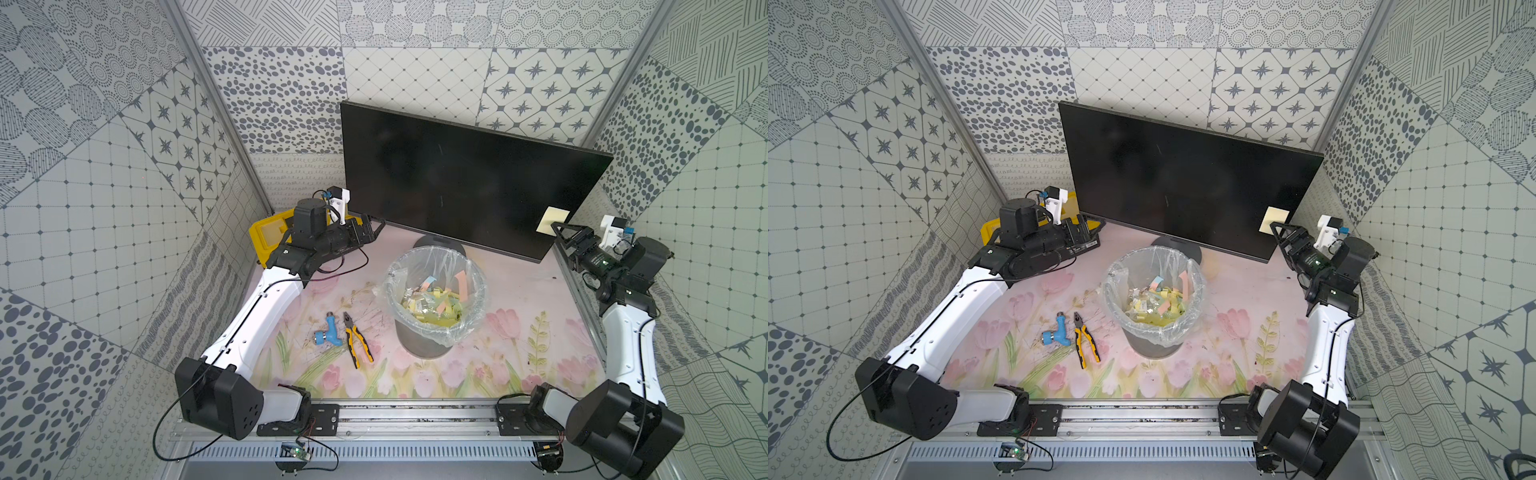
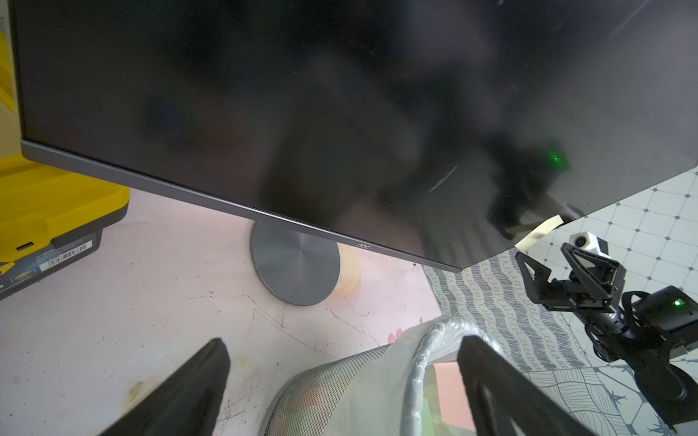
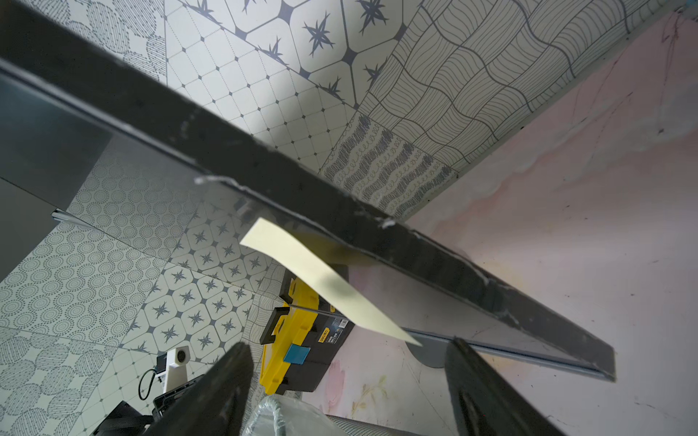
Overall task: Remove the sticky note from the monitor
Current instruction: Tear off the sticky note from the monitor.
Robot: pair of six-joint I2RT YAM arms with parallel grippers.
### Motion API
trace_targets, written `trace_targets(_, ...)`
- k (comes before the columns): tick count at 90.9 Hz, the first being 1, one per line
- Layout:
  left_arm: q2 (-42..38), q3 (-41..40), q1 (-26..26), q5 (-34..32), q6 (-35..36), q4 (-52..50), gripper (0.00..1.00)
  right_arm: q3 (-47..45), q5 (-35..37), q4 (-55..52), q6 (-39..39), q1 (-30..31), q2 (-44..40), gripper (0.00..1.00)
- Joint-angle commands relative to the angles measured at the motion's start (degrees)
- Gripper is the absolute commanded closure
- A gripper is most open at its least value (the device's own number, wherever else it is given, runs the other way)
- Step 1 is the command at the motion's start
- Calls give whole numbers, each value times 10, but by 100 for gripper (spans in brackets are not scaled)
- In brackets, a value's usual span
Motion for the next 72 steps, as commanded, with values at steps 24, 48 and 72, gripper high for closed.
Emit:
trace_targets(24, -2, 7, 1, 5, -10, 34, 1, -1, -35, 64, -22, -1, 24, 17)
trace_targets(48, -2, 7, 2, 5, -12, 35, 1, 9, -48, 79, -12, -1, 25, 26)
trace_targets(72, 0, 4, 1, 20, -16, 39, 1, 12, -15, 16, -40, -1, -2, 47)
